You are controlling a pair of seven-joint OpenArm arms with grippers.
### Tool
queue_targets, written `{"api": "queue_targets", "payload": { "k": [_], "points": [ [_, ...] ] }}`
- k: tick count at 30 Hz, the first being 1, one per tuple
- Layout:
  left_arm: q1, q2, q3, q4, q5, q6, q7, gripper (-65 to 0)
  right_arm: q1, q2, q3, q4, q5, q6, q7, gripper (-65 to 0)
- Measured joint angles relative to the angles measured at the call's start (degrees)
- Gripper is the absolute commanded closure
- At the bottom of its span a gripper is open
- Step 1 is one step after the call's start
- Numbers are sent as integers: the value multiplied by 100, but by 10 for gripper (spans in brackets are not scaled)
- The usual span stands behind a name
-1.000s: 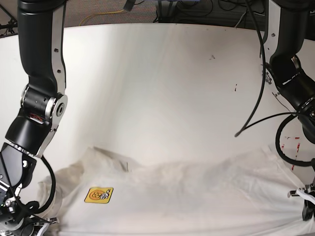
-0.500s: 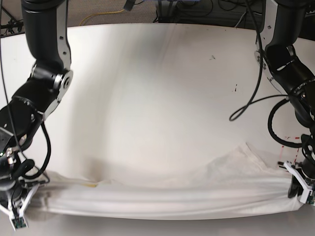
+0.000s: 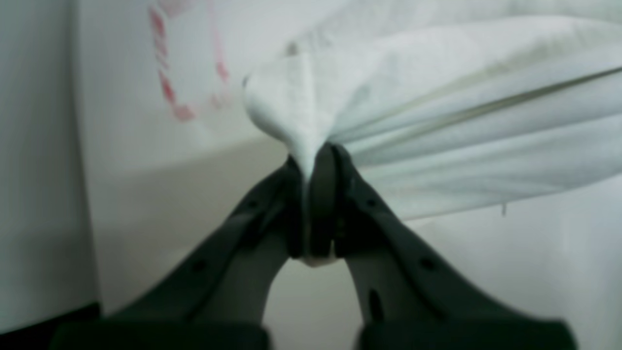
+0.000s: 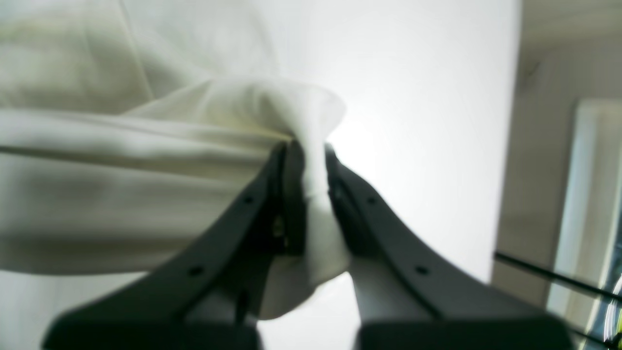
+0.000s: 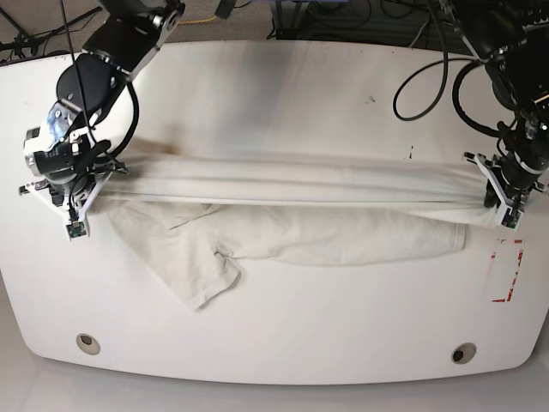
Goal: Fold the T-shirt properly
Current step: 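Lift the shirt edge with both grippers and fold it across the shirt, then release the folded edge and move both grippers to the shirt's other edge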
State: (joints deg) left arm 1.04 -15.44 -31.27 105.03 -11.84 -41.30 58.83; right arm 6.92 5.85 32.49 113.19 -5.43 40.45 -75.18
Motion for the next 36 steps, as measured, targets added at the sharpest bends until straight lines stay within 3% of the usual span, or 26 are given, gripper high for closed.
{"api": "queue_targets", "payload": {
  "k": [6, 12, 15, 18, 19, 21, 23, 25, 28, 31, 36],
  "points": [
    [970, 160, -72, -42, 83, 7, 20, 0, -903, -251, 195, 2, -85, -2, -39, 0],
    [1532, 162, -103, -66, 151, 28, -361, -10, -1464, -299, 197, 24, -136, -13, -7, 0],
    [1657, 160, -96, -66, 151, 28, -332, -132, -1718, -306, 240, 37, -120, -13, 0, -19],
    [1755, 140, -94, -66, 173, 31, -332, -278, -1856, -343, 485, 68, 61, -11, -17, -140],
    [1799, 131, -94, -66, 190, 35, -343, -310, -1930, -343, 590, 68, 190, -17, -39, -182],
    [1921, 114, -101, -66, 238, 74, -337, -386, -2061, -341, 752, 79, 492, -35, -48, -335],
    [2033, 109, -109, -68, 302, 74, -304, -399, -2214, -337, 927, 76, 741, -31, -79, -433],
    [2081, 107, -120, -68, 328, 76, -271, -392, -2323, -310, 1038, 76, 973, -44, -118, -491],
    [2092, 109, -136, 26, 234, 85, -269, -392, -2503, -149, 1110, 79, 1585, -55, -245, -496],
    [2116, 107, -345, 356, -431, 94, -195, -392, -2594, -37, 1523, 76, 2559, -35, -345, -496],
    [2028, -313, -667, 850, -1674, 118, 968, -390, -2636, 284, 2133, 76, 3882, -48, -568, -496]
  ]
}}
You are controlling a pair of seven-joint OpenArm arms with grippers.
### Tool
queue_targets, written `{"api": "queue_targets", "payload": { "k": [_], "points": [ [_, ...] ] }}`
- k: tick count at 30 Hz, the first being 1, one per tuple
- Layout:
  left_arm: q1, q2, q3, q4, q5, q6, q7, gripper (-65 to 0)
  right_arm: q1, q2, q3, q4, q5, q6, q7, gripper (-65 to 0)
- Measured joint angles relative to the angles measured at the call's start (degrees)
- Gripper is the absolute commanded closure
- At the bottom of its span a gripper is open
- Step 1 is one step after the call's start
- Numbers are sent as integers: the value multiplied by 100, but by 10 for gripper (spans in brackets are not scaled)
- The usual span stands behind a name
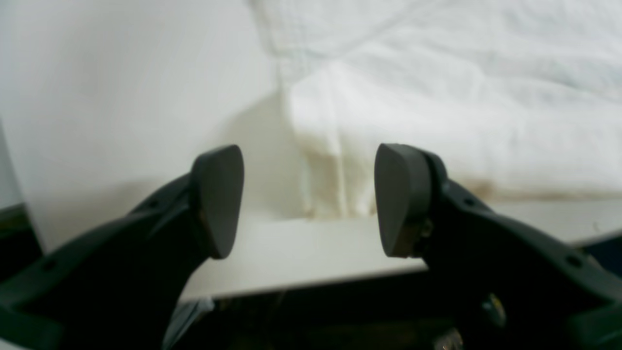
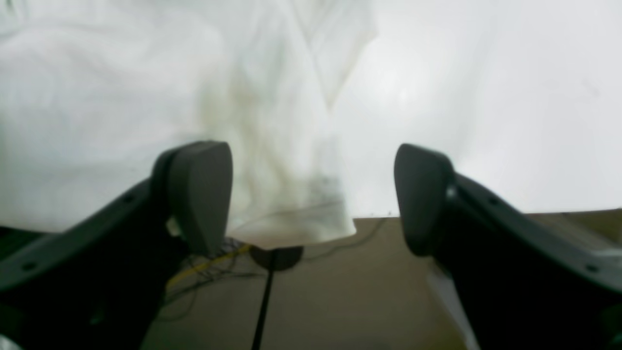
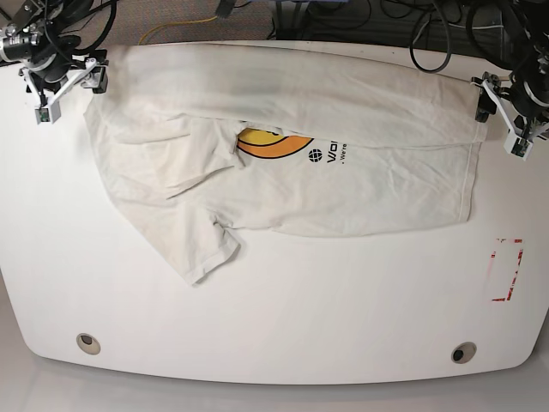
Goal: Fold the T-shirt properly
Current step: 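Release the folded edge and move both grippers to the shirt's other edge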
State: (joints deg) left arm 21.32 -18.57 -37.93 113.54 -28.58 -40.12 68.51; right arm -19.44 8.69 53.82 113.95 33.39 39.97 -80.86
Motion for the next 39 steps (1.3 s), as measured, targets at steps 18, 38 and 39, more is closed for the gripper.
{"api": "queue_targets", "payload": {
  "k": [18, 38, 39],
  "points": [
    [-732, 435, 1266, -319, 4, 564, 149, -390, 713, 0, -962, -999, 407, 15, 17, -197],
    [-1093, 286, 1432, -2151, 1609, 564, -1296, -390, 1764, 448, -2159, -2855, -208, 48, 909, -238],
    [-1086, 289, 1432, -2149, 1587, 564, -1309, -390, 1814, 446, -2159, -2846, -216, 39, 866, -238]
  ]
}}
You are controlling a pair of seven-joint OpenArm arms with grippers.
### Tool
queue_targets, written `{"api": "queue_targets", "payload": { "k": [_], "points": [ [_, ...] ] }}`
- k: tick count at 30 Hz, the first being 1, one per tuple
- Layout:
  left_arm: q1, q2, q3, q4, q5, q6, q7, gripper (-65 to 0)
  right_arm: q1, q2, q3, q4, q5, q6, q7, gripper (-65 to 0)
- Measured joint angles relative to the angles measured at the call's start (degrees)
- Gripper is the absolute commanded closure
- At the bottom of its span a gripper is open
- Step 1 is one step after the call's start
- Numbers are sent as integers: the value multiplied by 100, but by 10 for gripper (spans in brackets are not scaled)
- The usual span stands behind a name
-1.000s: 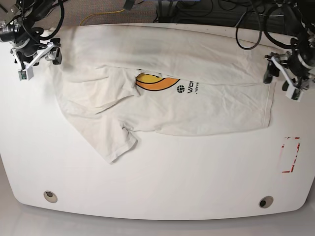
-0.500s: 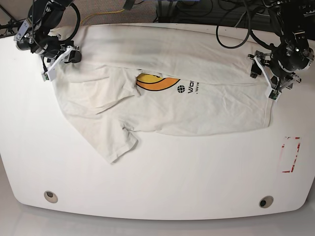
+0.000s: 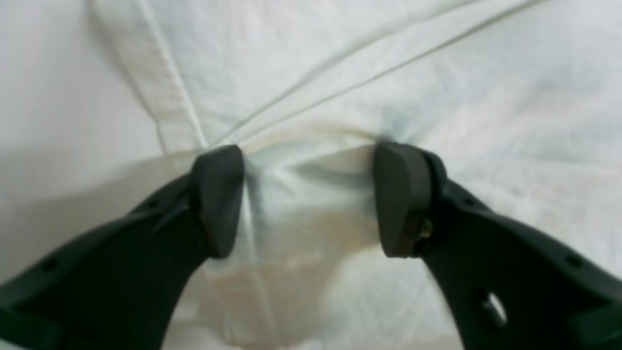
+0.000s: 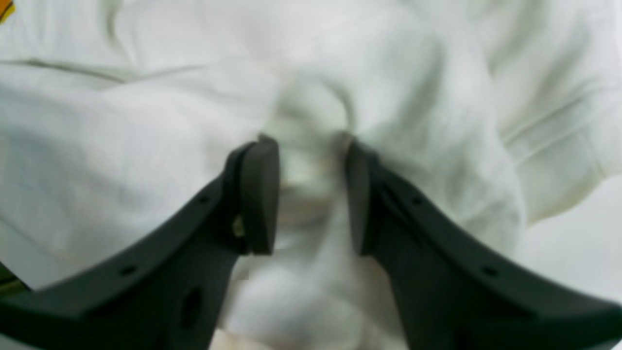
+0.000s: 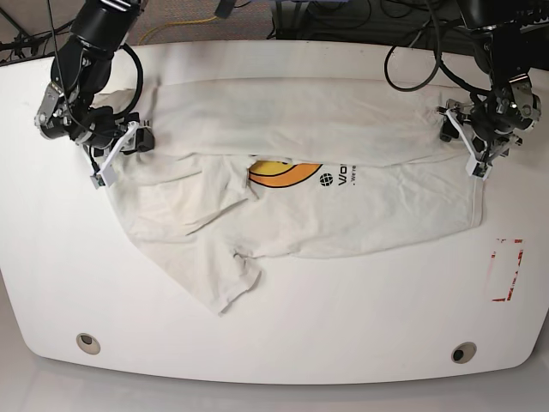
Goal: Fold the T-shirt properly
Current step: 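Release the folded edge and move both grippers to the shirt's other edge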
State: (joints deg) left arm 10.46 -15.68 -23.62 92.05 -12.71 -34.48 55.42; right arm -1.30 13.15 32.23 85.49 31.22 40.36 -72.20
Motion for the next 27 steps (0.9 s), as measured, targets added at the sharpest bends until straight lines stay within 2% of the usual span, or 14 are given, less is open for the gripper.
{"api": "queue_targets", "payload": {
  "k": [2, 5, 7, 10, 15, 20, 25, 27],
  "points": [
    [42, -24, 0, 61, -20, -11, -17, -390, 68, -15, 7, 79, -46, -4, -168, -239],
    [98, -22, 0, 317, 83, -319, 140, -390, 127, -28, 9, 439, -280, -39, -605, -241],
    [98, -22, 0, 560, 92, -479, 177, -390, 188, -24, 0, 763, -232, -44, -568, -241],
    [83, -15, 0, 975, 63, -535, 142, -390, 487, -44, -28, 872, -256, -44, -553, -241],
    [9, -15, 0, 1290, 94, -546, 173, -390, 968, -72, -31, 365, -334, -46, -448, -246],
    [-446, -4, 0, 1174, 83, -546, 131, -390, 1692, -17, -33, -619, -833, -39, 55, -396],
    [-765, -7, 0, 946, 125, -546, 162, -390, 2516, 114, -28, -1749, -1528, -57, 549, -414],
    [-848, -4, -9, 907, 136, -549, 177, -390, 2719, 164, -28, -2168, -1770, -70, 920, -415]
  ]
}}
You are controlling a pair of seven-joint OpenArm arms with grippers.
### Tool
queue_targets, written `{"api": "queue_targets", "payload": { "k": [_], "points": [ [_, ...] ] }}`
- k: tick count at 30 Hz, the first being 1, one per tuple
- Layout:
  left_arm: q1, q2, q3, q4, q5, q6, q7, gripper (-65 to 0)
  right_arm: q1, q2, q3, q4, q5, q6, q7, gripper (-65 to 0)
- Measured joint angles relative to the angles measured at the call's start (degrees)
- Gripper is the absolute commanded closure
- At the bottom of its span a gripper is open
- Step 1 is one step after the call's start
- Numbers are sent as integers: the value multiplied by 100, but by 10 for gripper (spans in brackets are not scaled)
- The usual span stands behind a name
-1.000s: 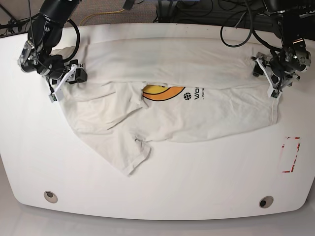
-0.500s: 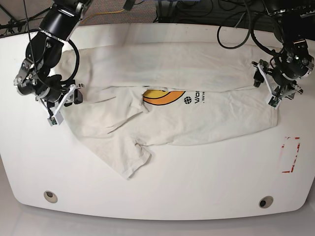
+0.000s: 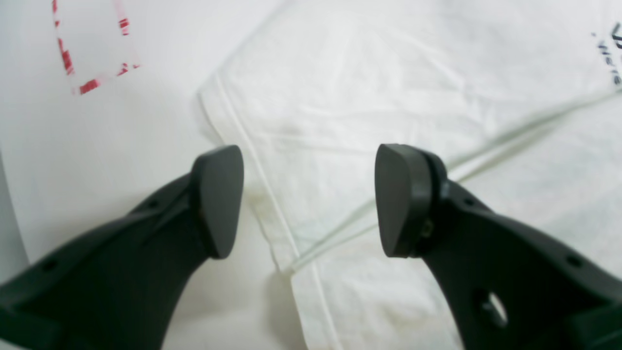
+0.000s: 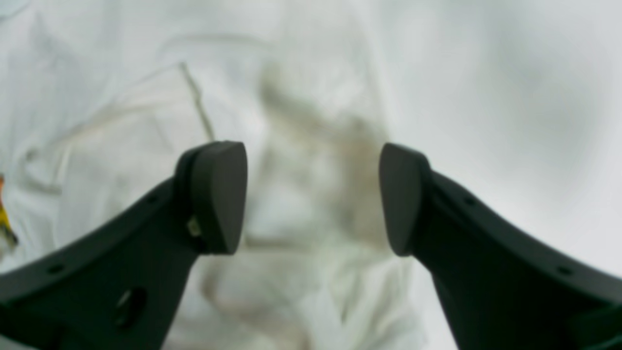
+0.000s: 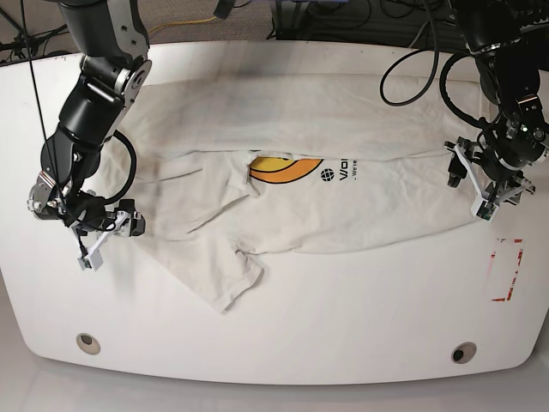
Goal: Fold the T-shirt properly
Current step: 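Release the folded edge and move both grippers to the shirt's other edge, then grasp the hem edge of the shirt with both grippers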
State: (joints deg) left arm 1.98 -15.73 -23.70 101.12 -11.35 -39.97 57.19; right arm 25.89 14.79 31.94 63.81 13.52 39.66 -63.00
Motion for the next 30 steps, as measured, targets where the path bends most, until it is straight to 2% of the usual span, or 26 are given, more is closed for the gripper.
{"api": "queue_targets", "payload": {
  "k": [5, 10, 13, 17, 20, 22, 24, 25, 28, 30],
  "points": [
    [-74, -2, 2, 0, -28, 0, -20, -390, 575, 136, 7, -1163, -686, 0, 960, -415],
    [-74, -4, -2, -2, -20, 0, -2, -390, 1025, 297, 4, -2406, -1342, 2, 2197, -415],
    [-55, -4, -4, -2, -13, 2, -2, -393, 1147, 361, 26, -3005, -1550, -15, 2660, -415],
    [-42, -2, -2, -4, -20, 2, -2, -394, 1141, 363, 26, -3351, -1528, -7, 3027, -411],
    [-76, -4, -2, -4, -7, 4, 0, -396, 1156, 256, 31, -3416, -1523, -17, 3115, -409],
    [-114, 2, -2, -4, -22, 162, -2, -397, 1152, 129, 31, -3407, -1523, -20, 3187, -407],
    [-208, 52, -4, -20, 0, 584, 15, -397, 1158, 4, 31, -3399, -1517, -20, 3237, -406],
    [-278, 79, -15, -66, -4, 741, 7, -403, 1167, -59, 26, -3399, -1497, -17, 3244, -385],
    [-520, 125, -26, -372, -81, 1290, -24, -463, 1180, -208, 24, -3401, -1482, 31, 3237, -273],
    [-702, 140, -149, -691, -90, 1738, -22, -528, 1174, -240, 24, -3401, -1484, 28, 3224, -168]
  ]
}}
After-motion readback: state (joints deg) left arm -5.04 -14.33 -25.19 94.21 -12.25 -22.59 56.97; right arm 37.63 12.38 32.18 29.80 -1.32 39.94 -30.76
